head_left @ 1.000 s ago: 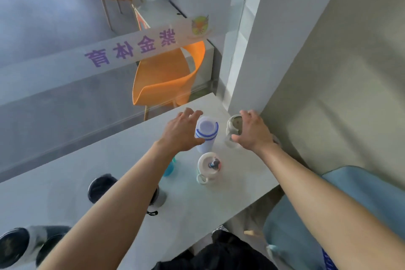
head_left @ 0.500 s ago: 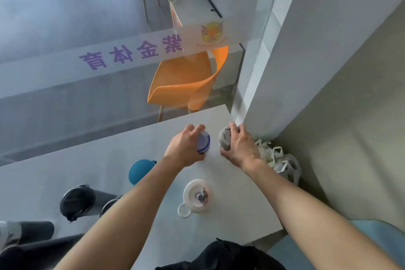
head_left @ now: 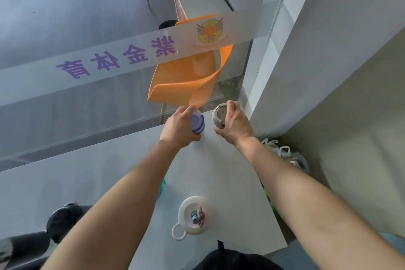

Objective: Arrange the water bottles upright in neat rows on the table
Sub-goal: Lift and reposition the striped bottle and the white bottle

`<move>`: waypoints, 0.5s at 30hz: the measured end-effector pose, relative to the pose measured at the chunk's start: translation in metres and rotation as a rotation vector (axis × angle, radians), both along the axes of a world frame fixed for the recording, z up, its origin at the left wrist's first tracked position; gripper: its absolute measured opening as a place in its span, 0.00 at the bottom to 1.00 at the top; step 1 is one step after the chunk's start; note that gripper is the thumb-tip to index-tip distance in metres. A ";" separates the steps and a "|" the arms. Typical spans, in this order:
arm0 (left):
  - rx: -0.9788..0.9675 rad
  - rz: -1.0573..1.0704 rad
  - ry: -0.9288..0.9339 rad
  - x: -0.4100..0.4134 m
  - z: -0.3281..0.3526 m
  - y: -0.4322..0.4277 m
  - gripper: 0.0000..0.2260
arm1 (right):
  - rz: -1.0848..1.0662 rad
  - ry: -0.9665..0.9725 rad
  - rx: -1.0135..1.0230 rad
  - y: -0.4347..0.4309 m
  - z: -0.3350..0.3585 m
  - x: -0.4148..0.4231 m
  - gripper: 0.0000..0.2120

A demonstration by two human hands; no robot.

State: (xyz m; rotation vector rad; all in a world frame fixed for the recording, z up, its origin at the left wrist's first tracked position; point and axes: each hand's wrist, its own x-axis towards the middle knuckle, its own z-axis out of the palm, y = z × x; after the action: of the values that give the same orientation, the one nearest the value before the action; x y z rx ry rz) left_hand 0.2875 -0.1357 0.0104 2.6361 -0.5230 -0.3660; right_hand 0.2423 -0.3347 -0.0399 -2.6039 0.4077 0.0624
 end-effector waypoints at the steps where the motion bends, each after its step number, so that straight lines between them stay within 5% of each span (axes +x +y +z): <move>1: 0.003 0.003 -0.002 0.003 0.000 -0.002 0.39 | 0.000 -0.004 0.001 0.000 -0.001 0.002 0.44; 15: 0.038 -0.028 -0.005 0.011 -0.004 -0.003 0.43 | -0.006 -0.021 -0.015 -0.004 -0.003 0.006 0.45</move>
State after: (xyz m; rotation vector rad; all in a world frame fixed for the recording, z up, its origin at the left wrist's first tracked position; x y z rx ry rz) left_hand 0.2989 -0.1388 0.0062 2.6695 -0.5606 -0.3825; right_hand 0.2481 -0.3385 -0.0427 -2.6159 0.4092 0.0298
